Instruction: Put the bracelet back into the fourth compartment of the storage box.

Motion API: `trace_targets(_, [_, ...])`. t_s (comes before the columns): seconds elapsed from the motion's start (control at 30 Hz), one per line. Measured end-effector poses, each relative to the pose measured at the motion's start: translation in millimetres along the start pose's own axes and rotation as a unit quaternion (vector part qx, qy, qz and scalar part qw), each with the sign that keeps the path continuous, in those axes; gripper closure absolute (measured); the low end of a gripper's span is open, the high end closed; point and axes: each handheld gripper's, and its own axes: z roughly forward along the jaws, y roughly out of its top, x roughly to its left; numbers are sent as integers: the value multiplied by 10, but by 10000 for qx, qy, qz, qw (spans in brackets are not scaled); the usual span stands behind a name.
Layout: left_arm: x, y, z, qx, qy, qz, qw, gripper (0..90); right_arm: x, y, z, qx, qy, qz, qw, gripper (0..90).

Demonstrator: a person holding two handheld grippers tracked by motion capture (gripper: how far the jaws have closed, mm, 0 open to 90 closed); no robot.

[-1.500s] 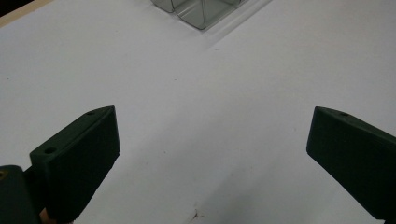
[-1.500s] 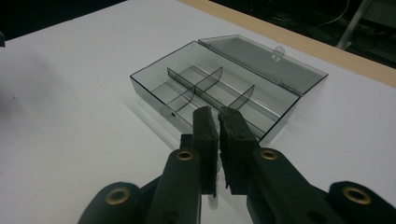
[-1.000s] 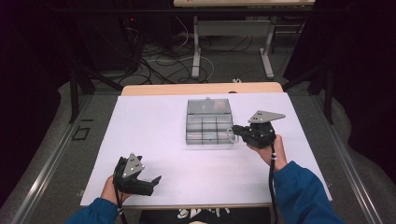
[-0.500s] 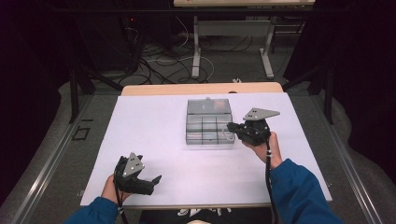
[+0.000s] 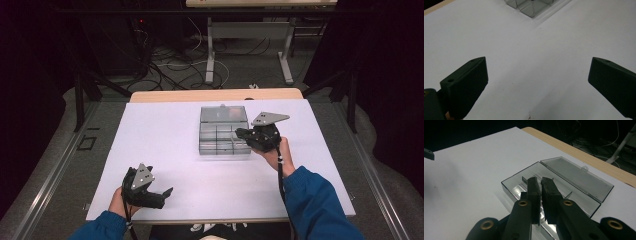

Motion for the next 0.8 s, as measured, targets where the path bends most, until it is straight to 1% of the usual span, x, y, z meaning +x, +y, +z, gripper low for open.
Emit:
trace_targets(0.07, [1, 5, -3, 39, -46, 2, 10000, 27, 12, 13, 37, 19, 8, 0, 10000, 855])
trace_targets(0.17, [-5, 8, -1, 23, -61, 3, 10000, 27, 24, 39, 84, 42, 20, -20, 10000, 855])
trace_targets(0.2, [-7, 6, 4, -24, -36, -4, 10000, 27, 29, 49, 99, 50, 25, -23, 10000, 855])
trace_targets(0.27, [-11, 5, 3, -22, -60, -39, 10000, 27, 35, 68, 131, 53, 33, -45, 10000, 855])
trace_targets(0.4, [-7, 9, 3, -13, -32, 16, 10000, 27, 58, 114, 184, 67, 52, -68, 9999, 855])
trace_targets(0.43, [-4, 10, -2, 32, -39, 20, 10000, 27, 67, 125, 198, 75, 61, -56, 9999, 855])
trace_targets(0.47, [-4, 10, -2, 32, -39, 20, 10000, 27, 67, 125, 198, 75, 61, -56, 9999, 855])
trace_targets(0.5, [-1, 8, -1, 25, -55, 15, 10000, 27, 79, 142, 225, 78, 59, -110, 9999, 855])
trace_targets(0.6, [2, 5, 0, 25, -60, 12, 10000, 27, 94, 161, 258, 92, 71, -103, 9999, 855])
trace_targets(0.63, [-1, 0, 7, -14, -39, 4, 10000, 28, 95, 165, 271, 91, 69, -122, 9999, 855])
trace_targets(0.7, [5, 0, -5, 30, -56, 11, 10000, 27, 95, 168, 282, 95, 82, -122, 9998, 855])
trace_targets(0.73, [3, -1, -6, -4, -48, -20, 10000, 27, 96, 174, 303, 101, 71, -120, 9999, 855])
trace_targets(0.8, [4, -1, -7, 3, -41, -8, 10000, 28, 96, 176, 311, 108, 83, -114, 9998, 855])
